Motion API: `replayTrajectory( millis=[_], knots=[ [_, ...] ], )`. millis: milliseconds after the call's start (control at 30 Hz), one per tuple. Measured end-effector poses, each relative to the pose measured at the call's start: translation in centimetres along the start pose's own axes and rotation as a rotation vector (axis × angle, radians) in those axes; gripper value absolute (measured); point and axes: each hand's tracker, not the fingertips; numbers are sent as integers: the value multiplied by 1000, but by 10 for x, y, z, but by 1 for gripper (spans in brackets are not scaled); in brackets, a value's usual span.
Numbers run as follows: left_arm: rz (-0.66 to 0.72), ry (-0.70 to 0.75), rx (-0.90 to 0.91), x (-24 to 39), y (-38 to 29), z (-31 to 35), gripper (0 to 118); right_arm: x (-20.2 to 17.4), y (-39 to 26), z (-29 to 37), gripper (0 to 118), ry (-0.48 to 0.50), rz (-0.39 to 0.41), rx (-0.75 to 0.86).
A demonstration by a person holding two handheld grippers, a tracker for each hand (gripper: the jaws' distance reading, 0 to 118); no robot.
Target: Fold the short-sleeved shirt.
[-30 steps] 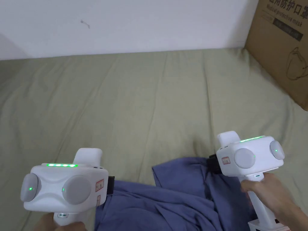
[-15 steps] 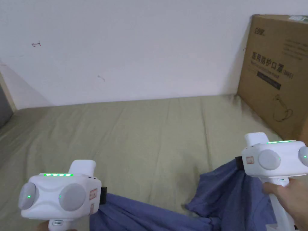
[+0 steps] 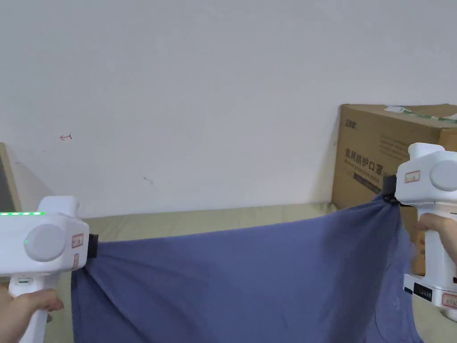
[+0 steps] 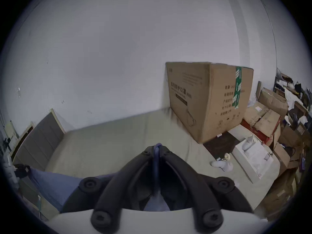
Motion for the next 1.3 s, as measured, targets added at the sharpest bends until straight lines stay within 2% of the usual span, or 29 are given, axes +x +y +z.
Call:
replayTrajectory(
  millis=[100,267,367,600,800,900,1033,1167,1300],
  knots=[
    [-23,64,69,2,28,5,6,-15,22,0,6,6,4,37],
    [63,120,156,-6,86,-2,6,-37,69,-16,6,17,-28,81],
    [58,138,200,-11,128,-10,6,-52,105,-30,6,22,-37,106],
    [54,203,368,-18,229,-24,6,-95,188,-41,6,23,-11,253],
    [71,228,469,-26,274,-28,6,-115,229,-34,6,23,10,319],
    [74,251,479,-25,274,-34,6,-116,229,-36,6,51,-7,315],
    [55,267,432,-26,249,-73,6,-119,205,-62,6,52,10,289],
    [81,216,225,-23,196,-143,6,-116,153,-125,6,42,19,119],
    [70,218,55,-12,119,-221,6,-109,72,-206,6,8,63,-64]
  ],
)
